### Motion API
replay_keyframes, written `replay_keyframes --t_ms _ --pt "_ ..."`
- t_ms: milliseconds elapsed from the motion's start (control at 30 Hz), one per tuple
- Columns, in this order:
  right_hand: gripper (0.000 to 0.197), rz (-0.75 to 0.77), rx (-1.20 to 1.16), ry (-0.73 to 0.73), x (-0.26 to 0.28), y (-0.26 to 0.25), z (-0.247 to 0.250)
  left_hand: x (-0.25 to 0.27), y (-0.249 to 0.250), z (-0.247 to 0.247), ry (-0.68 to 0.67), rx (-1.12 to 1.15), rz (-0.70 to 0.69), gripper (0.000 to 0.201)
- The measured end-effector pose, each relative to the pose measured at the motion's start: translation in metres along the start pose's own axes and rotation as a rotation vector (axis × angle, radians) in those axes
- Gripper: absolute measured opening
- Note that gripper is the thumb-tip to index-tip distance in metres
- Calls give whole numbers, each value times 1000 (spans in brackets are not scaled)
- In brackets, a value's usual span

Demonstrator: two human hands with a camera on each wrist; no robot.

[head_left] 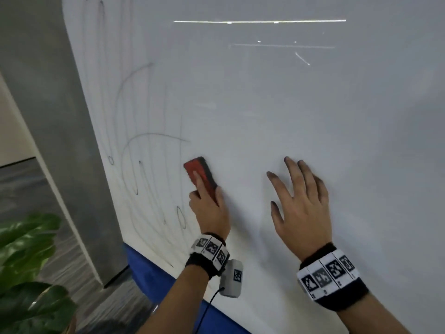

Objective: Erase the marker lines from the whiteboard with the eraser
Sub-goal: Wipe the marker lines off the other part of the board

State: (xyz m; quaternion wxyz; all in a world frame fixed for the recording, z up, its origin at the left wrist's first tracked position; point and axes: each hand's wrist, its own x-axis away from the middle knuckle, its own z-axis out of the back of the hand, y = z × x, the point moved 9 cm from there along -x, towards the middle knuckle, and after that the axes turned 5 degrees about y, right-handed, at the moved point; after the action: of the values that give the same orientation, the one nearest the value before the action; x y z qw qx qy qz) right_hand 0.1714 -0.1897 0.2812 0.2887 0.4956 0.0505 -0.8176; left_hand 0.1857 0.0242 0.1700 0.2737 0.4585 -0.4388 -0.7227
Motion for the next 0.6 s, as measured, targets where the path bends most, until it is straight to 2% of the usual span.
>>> replay_keyframes --t_ms 67,133,167,200,267,300,333,367,467,500,533,600 --pt "66 -7 -3 44 -32 2 11 -5 53 8 -52 6 -336 73" --pt "67 -30 2 85 -66 6 24 -27 87 20 -62 -23 -542 75" --pt "69 -48 11 99 -82 9 29 -47 94 28 -39 -41 -562 74" --pt "70 -70 22 109 -95 10 33 -73 94 37 2 -55 -511 71" --pt "71 -118 39 119 -113 9 37 -129 81 57 94 -56 -266 67" --pt "72 -139 36 120 -120 5 37 -150 78 65 119 -64 -185 66" --pt "73 -151 29 122 -127 -1 37 -162 84 69 127 -76 -189 66" --pt "73 -148 24 123 -133 -8 36 -168 99 71 121 -81 -270 66" --pt "77 -94 49 124 -162 -30 35 -160 159 70 54 -86 -711 63" --pt "78 -88 58 129 -174 -35 36 -164 173 71 39 -110 -807 62" --pt "79 -89 63 137 -187 -38 37 -176 183 75 44 -129 -849 62" --pt "80 -100 69 159 -211 -41 40 -222 193 91 101 -113 -754 63"
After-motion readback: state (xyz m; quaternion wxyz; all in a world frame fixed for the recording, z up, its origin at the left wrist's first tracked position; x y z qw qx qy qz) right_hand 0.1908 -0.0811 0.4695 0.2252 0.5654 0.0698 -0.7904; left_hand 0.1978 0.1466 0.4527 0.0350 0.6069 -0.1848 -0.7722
